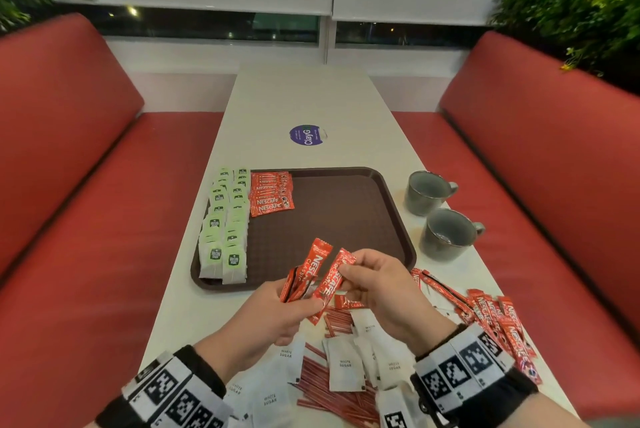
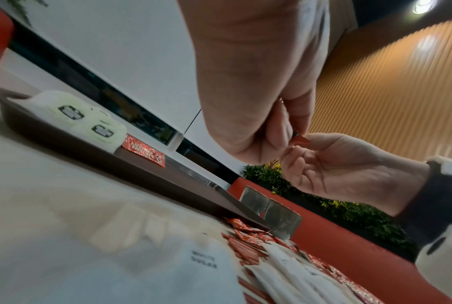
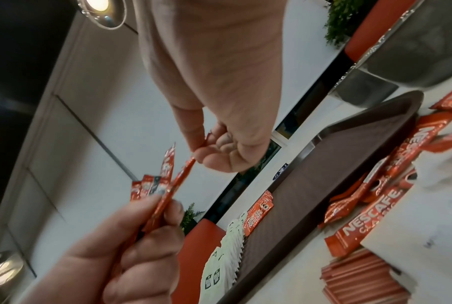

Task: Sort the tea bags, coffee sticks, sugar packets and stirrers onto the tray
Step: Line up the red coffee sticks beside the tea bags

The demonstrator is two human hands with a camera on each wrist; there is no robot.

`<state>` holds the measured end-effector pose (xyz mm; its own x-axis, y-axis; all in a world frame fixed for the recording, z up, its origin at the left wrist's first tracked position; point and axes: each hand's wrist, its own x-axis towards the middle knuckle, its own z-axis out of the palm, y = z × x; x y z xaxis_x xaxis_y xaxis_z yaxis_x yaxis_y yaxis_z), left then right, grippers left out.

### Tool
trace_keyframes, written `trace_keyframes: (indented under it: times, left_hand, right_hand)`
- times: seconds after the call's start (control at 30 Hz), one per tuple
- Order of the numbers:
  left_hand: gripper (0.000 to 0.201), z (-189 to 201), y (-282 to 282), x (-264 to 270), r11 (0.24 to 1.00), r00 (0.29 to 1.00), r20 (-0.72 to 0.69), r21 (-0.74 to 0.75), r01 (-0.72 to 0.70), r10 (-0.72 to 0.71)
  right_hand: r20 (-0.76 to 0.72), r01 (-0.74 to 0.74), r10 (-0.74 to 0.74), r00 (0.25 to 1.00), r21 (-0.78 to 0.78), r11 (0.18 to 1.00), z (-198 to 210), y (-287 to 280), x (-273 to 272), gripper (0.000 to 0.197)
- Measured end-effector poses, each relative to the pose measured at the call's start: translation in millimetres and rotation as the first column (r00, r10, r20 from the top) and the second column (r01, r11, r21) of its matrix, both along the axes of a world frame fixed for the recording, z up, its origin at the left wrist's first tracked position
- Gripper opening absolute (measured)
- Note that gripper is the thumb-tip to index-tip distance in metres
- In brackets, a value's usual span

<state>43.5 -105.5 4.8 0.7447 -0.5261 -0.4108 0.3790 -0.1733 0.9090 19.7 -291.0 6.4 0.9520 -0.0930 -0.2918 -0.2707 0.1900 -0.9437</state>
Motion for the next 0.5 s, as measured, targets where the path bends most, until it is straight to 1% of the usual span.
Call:
trace_keyframes:
  times: [0.13,0.23,0.27,0.3,0.33,0.37,0.4,0.43,0.5]
  left_hand:
    - [0.017,0.3,12.4,3.1,0.998,0.998,-0.003,0.009,-0.065,0.065]
    - [0.016,4.4,16.1,7.0,0.992,0.991,0.049,0.01,-0.128,0.127]
    - [0.016,6.6,16.5,8.8,0.99,0.986,0.092,0.025,-0.138,0.135]
    - [0.014,8.7,16.4,11.0,0.987,0.979,0.142,0.047,-0.152,0.144]
    - [0.012,11.0,16.0,13.5,0.983,0.97,0.189,0.069,-0.168,0.152]
    - [0.008,12.7,15.3,16.4,0.981,0.96,0.234,0.087,-0.176,0.152]
    - [0.007,14.1,14.2,19.2,0.98,0.95,0.283,0.102,-0.169,0.134]
    - [0.006,15.3,13.0,21.5,0.981,0.938,0.332,0.121,-0.148,0.101]
    - [0.008,16.2,10.7,24.3,0.978,0.915,0.402,0.171,-0.116,0.038]
  right_hand:
    - [-0.01,0.025,-0.024,1.0,0.078,0.997,1.8,-3.3,2.4,0.003]
    - [0.017,-0.005,0.004,1.0,0.052,0.999,5.7,-1.4,4.6,0.004]
    - [0.032,-0.025,0.024,0.999,0.009,1.0,8.3,-0.4,6.1,0.007]
    - [0.051,-0.052,0.055,0.997,-0.067,0.996,10.0,0.3,8.0,0.014]
    - [0.066,-0.091,0.104,0.992,-0.178,0.98,12.5,1.4,10.1,0.021]
    - [0.072,-0.142,0.171,0.983,-0.307,0.941,14.9,2.8,12.1,0.024]
    - [0.065,-0.202,0.251,0.966,-0.419,0.885,17.8,5.3,13.7,0.022]
    - [0.048,-0.265,0.331,0.942,-0.498,0.825,19.8,8.1,15.3,0.021]
    - [0.001,-0.362,0.443,0.896,-0.576,0.733,22.6,14.2,18.5,0.022]
